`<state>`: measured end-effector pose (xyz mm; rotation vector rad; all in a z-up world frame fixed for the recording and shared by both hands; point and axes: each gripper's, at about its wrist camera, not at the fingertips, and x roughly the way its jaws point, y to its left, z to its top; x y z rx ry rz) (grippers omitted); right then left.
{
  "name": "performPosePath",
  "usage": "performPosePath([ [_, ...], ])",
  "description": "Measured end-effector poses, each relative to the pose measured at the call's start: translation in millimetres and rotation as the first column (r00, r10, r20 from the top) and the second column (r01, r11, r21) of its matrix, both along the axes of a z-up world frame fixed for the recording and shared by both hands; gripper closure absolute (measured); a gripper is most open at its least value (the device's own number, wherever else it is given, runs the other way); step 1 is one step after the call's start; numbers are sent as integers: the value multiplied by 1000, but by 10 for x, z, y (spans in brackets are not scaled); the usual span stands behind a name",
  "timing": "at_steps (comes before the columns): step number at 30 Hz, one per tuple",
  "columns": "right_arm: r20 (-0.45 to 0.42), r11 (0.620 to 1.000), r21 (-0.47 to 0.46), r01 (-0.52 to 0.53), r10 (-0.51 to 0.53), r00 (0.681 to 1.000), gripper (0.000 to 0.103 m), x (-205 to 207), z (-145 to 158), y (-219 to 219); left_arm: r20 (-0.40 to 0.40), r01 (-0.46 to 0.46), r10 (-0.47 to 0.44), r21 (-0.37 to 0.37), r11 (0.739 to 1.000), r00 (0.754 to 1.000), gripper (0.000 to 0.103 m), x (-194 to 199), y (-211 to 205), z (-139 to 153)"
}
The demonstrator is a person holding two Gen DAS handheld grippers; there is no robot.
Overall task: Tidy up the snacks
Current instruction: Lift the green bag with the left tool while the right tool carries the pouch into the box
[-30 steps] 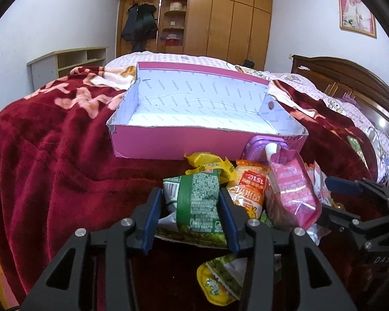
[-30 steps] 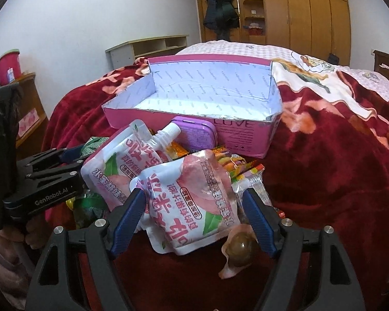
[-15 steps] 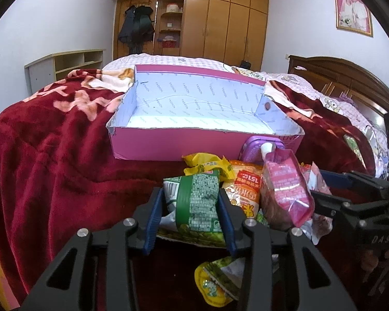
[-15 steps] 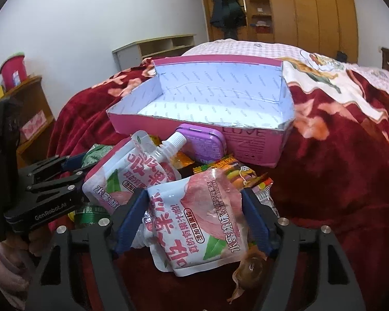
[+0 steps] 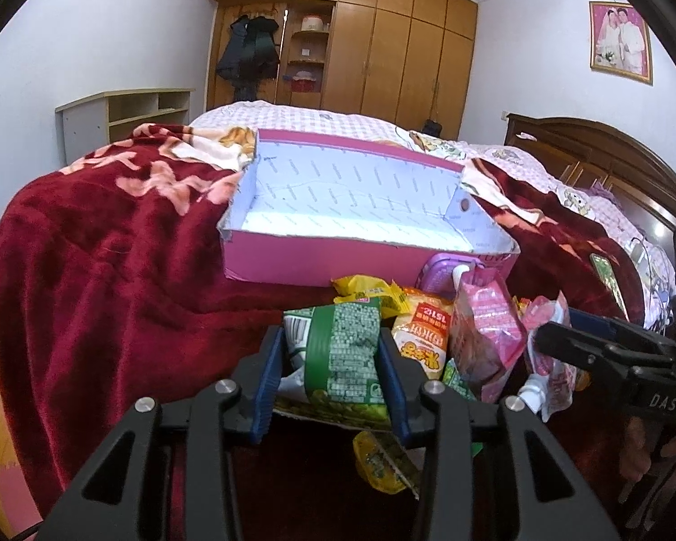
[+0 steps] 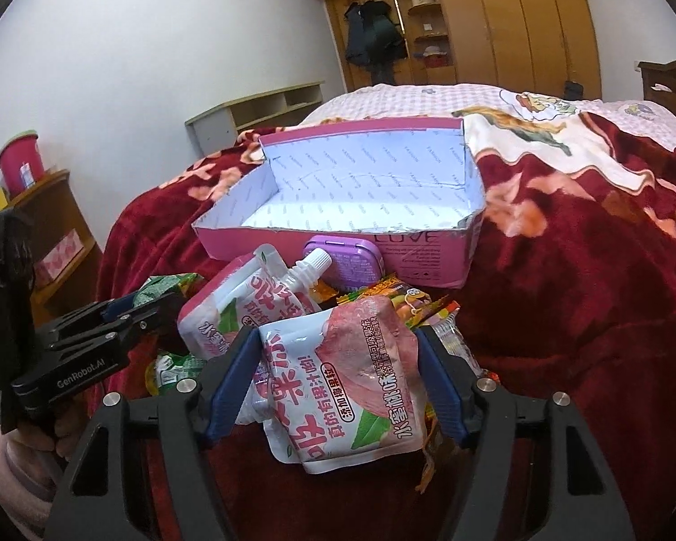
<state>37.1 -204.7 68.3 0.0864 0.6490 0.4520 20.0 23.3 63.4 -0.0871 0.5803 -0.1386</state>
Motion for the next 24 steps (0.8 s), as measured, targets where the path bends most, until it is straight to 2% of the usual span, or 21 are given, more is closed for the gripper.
performPosePath([
  [10, 54, 1000, 8, 4, -4, 999, 32, -77, 207, 18, 44, 0, -1, 9, 1000, 999, 61, -70, -9, 186],
  [24, 86, 1000, 22, 12, -14, 996, 32, 167, 456, 49, 70, -5, 4, 24, 1000, 998, 61, 255, 13, 407],
])
